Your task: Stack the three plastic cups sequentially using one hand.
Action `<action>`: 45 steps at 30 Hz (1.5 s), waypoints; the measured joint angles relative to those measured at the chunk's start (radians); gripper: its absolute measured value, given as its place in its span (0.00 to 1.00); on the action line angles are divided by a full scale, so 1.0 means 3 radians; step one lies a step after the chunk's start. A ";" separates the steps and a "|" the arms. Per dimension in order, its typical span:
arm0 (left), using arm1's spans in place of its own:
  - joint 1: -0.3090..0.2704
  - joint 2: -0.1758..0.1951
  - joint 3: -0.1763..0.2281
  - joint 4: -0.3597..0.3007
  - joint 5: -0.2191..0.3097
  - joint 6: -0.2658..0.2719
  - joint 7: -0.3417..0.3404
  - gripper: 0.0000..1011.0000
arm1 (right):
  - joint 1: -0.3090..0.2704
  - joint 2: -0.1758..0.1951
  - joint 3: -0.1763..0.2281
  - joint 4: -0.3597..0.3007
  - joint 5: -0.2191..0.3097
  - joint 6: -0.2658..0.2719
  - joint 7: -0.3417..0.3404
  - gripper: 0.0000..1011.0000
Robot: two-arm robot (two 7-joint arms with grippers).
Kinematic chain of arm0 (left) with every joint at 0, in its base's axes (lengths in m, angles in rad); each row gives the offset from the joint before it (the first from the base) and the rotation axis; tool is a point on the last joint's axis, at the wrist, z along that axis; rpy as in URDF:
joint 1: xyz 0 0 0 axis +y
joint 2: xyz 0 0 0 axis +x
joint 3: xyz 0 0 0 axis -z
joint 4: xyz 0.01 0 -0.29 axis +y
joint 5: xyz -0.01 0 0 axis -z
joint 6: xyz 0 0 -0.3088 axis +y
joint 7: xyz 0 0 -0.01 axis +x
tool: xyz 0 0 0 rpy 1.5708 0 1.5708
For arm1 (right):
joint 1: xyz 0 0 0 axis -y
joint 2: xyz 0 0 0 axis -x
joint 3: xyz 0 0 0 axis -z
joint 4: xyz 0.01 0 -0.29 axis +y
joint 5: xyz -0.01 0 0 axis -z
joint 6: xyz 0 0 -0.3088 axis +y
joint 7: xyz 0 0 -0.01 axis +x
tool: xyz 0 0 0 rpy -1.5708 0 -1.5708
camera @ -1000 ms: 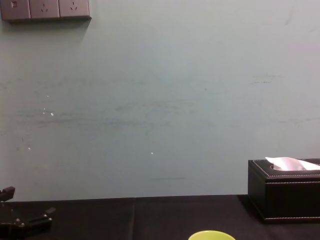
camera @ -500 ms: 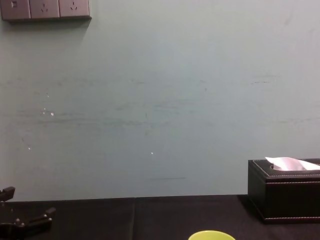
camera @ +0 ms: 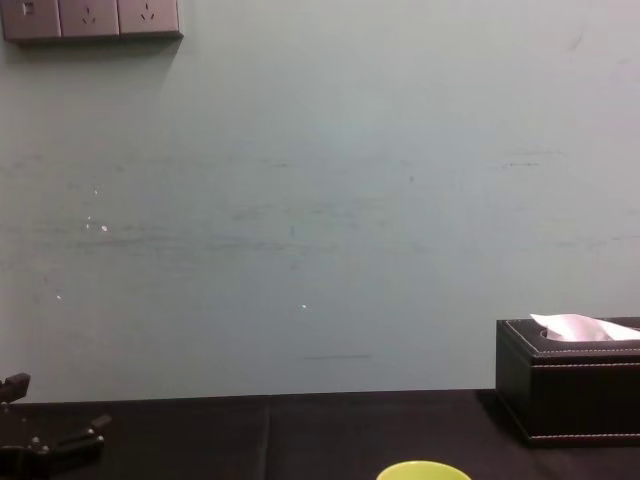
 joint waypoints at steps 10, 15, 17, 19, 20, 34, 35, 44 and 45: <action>0.0000 0.0000 0.0000 0.0000 0.0000 0.0000 0.0000 1.00 | 0.0077 -0.0060 -0.0098 0.0018 -0.0010 0.0037 -0.0042 0.99; 0.0000 0.0000 0.0000 0.0000 0.0000 0.0000 0.0000 1.00 | 0.0095 -0.0074 -0.0150 0.0018 -0.0010 0.0039 -0.0043 0.99; 0.0000 0.0000 0.0000 0.0000 0.0000 0.0000 0.0000 1.00 | 0.0099 -0.0078 -0.0166 0.0017 -0.0010 0.0039 -0.0044 0.99; 0.0000 0.0000 0.0000 0.0000 0.0000 0.0000 0.0000 1.00 | 0.0100 -0.0080 -0.0175 0.0015 -0.0010 0.0039 -0.0045 0.99; 0.0000 0.0000 0.0000 0.0000 0.0000 0.0000 0.0000 1.00 | 0.0100 -0.0081 -0.0178 0.0014 -0.0010 0.0039 -0.0046 0.99; 0.0000 0.0000 0.0000 0.0000 0.0000 0.0000 0.0000 1.00 | 0.0145 -0.0149 -0.0260 0.0022 -0.0003 0.0040 -0.0073 0.99; 0.0000 0.0000 0.0000 0.0000 0.0000 0.0000 0.0000 1.00 | 0.0149 -0.0154 -0.0265 0.0025 -0.0002 0.0041 -0.0073 0.99; 0.0000 0.0000 0.0000 0.0000 0.0000 0.0000 0.0000 1.00 | 0.0199 -0.0212 -0.0323 0.0040 -0.0007 0.0060 -0.0101 0.99; 0.0000 0.0000 0.0000 0.0000 0.0000 0.0000 0.0000 1.00 | 0.0204 -0.0219 -0.0329 0.0044 -0.0009 0.0064 -0.0104 0.99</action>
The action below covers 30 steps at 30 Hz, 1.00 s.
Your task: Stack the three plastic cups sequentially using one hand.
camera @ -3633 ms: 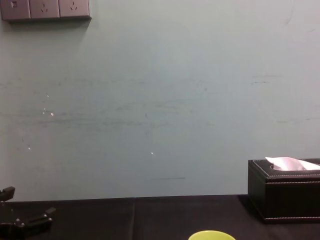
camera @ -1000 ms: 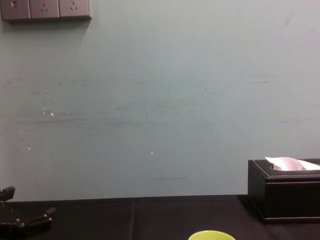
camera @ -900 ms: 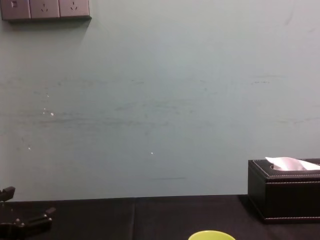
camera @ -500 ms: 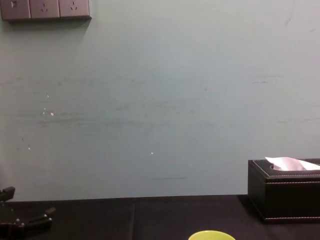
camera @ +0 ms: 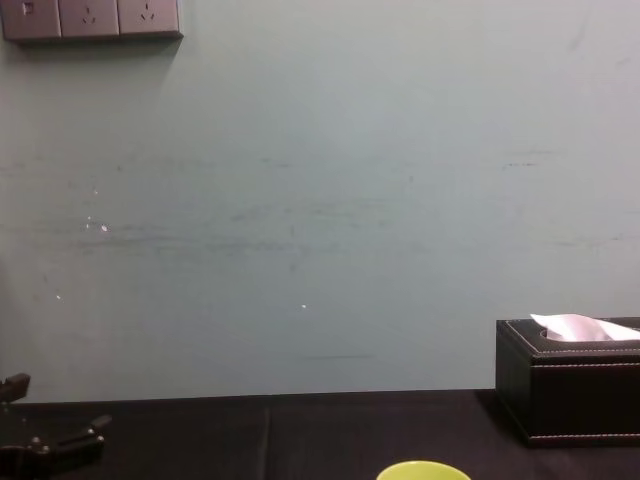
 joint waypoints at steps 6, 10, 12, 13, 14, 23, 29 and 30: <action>0.0000 0.0000 0.0000 0.0000 0.0000 0.0000 0.0000 1.00 | 0.0039 -0.0052 -0.0034 0.0022 -0.0026 0.0030 -0.0052 0.99; 0.0000 0.0000 0.0000 0.0000 0.0000 0.0000 0.0000 1.00 | 0.0063 -0.0087 -0.0047 0.0045 -0.0037 0.0052 -0.0085 0.99; 0.0000 0.0000 0.0000 0.0000 0.0000 0.0000 0.0000 1.00 | 0.0077 -0.0106 -0.0054 0.0059 -0.0041 0.0066 -0.0103 0.99; 0.0000 0.0000 0.0000 0.0000 0.0000 0.0000 0.0000 1.00 | 0.0081 -0.0112 -0.0056 0.0063 -0.0043 0.0071 -0.0108 0.99; 0.0000 0.0000 0.0000 0.0000 0.0000 0.0000 0.0000 1.00 | 0.0090 -0.0124 -0.0061 0.0072 -0.0047 0.0078 -0.0115 0.99; 0.0000 0.0000 0.0000 0.0000 0.0000 0.0000 0.0000 1.00 | 0.0099 -0.0146 -0.0062 0.0077 -0.0030 0.0089 -0.0129 0.99; 0.0000 0.0000 0.0000 0.0000 0.0000 0.0000 0.0000 1.00 | 0.0100 -0.0145 -0.0061 0.0071 -0.0013 0.0084 -0.0123 0.99; 0.0000 0.0000 0.0000 0.0000 0.0000 0.0000 0.0000 1.00 | 0.0103 -0.0145 -0.0063 0.0071 -0.0012 0.0084 -0.0115 0.99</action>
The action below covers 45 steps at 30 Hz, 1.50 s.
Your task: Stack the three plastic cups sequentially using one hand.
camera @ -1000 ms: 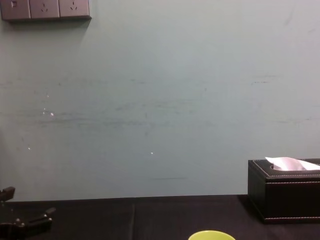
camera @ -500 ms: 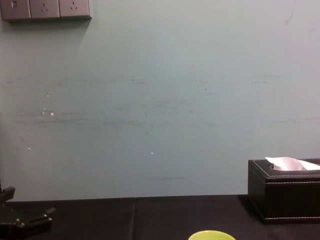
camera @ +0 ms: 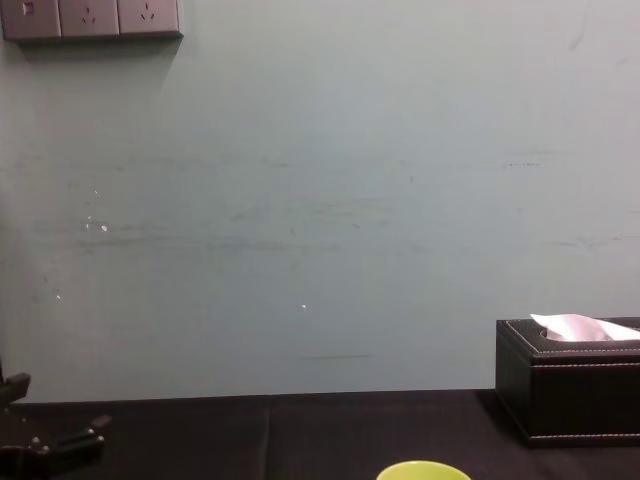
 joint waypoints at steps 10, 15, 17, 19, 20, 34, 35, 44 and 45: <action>0.0000 0.0000 0.0000 0.0000 0.0000 0.0000 0.0000 1.00 | 0.0007 0.0001 -0.0007 0.0002 0.0003 0.0000 0.0012 0.99; 0.0000 0.0000 0.0000 0.0000 0.0000 0.0000 0.0000 1.00 | 0.0005 0.0001 -0.0006 0.0001 0.0004 0.0000 0.0012 0.99; 0.0000 0.0000 0.0000 0.0000 0.0000 0.0000 0.0000 1.00 | 0.0005 0.0001 -0.0005 0.0001 0.0004 0.0000 0.0012 0.97; 0.0000 0.0000 0.0000 0.0000 0.0000 0.0000 0.0000 1.00 | 0.0004 0.0001 -0.0004 0.0001 0.0004 -0.0001 0.0012 0.92; 0.0000 0.0000 0.0000 0.0000 0.0000 0.0000 0.0000 1.00 | 0.0004 0.0001 -0.0004 0.0000 0.0004 -0.0001 0.0011 0.91; 0.0000 0.0000 0.0000 0.0000 0.0000 0.0000 0.0000 1.00 | 0.0001 0.0001 -0.0001 -0.0002 0.0004 -0.0004 0.0011 0.73; 0.0000 0.0000 0.0000 0.0000 0.0000 0.0000 0.0000 1.00 | 0.0001 0.0001 -0.0001 -0.0002 0.0004 -0.0004 0.0012 0.72; 0.0000 0.0000 0.0000 0.0000 0.0000 0.0000 0.0000 1.00 | 0.0001 0.0001 -0.0001 -0.0002 0.0003 -0.0004 0.0011 0.71; 0.0000 0.0000 0.0000 0.0000 0.0000 0.0000 0.0000 1.00 | 0.0001 0.0001 -0.0001 -0.0002 0.0003 -0.0004 0.0012 0.71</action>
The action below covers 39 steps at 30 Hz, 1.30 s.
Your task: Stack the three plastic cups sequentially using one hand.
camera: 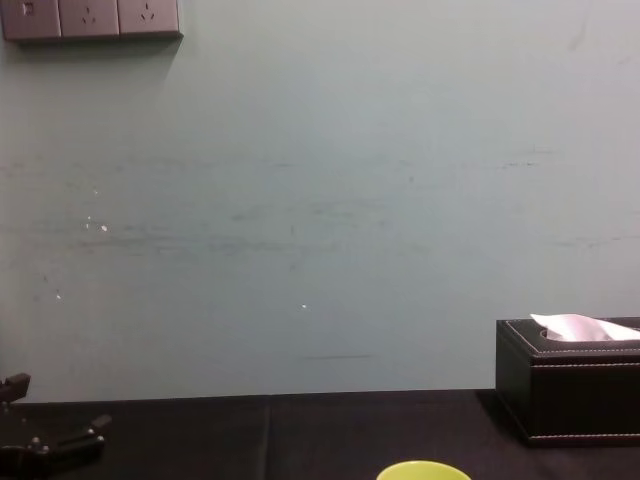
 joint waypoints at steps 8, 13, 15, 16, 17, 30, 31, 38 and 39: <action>0.0000 0.0000 0.0000 0.0000 0.0000 0.0000 0.0000 1.00 | 0.0000 0.0000 0.0000 0.0000 0.0000 0.0000 0.0000 0.71; 0.0000 0.0000 0.0000 0.0000 0.0000 0.0000 0.0000 1.00 | -0.0033 0.0029 0.0047 -0.0059 0.0038 -0.0013 -0.0007 0.71; 0.0000 0.0000 0.0000 0.0000 0.0000 0.0000 0.0000 1.00 | -0.0076 0.0065 0.0101 -0.0128 0.0082 -0.0022 -0.0030 0.71; 0.0000 0.0000 0.0000 0.0000 0.0000 0.0000 0.0000 1.00 | -0.0090 0.0076 0.0121 -0.0147 0.0095 -0.0024 -0.0037 0.71; 0.0000 0.0000 0.0000 0.0000 0.0000 0.0000 0.0000 1.00 | -0.0127 0.0105 0.0172 -0.0207 0.0132 -0.0026 -0.0057 0.71; 0.0000 0.0000 0.0000 0.0000 0.0000 0.0000 0.0000 1.00 | -0.0438 0.0357 0.0741 -0.0747 0.0419 -0.0005 -0.0262 0.71; 0.0000 0.0000 0.0000 0.0000 0.0000 0.0000 0.0000 1.00 | -0.0439 0.0357 0.0769 -0.0773 0.0426 0.0009 -0.0280 0.71; 0.0000 0.0000 0.0000 0.0000 0.0000 0.0000 0.0000 1.00 | -0.0232 0.0247 0.0784 -0.0862 0.0443 0.0244 -0.0430 0.71; 0.0000 0.0000 0.0000 0.0000 0.0000 0.0000 0.0000 1.00 | -0.0192 0.0223 0.0759 -0.0856 0.0441 0.0276 -0.0443 0.71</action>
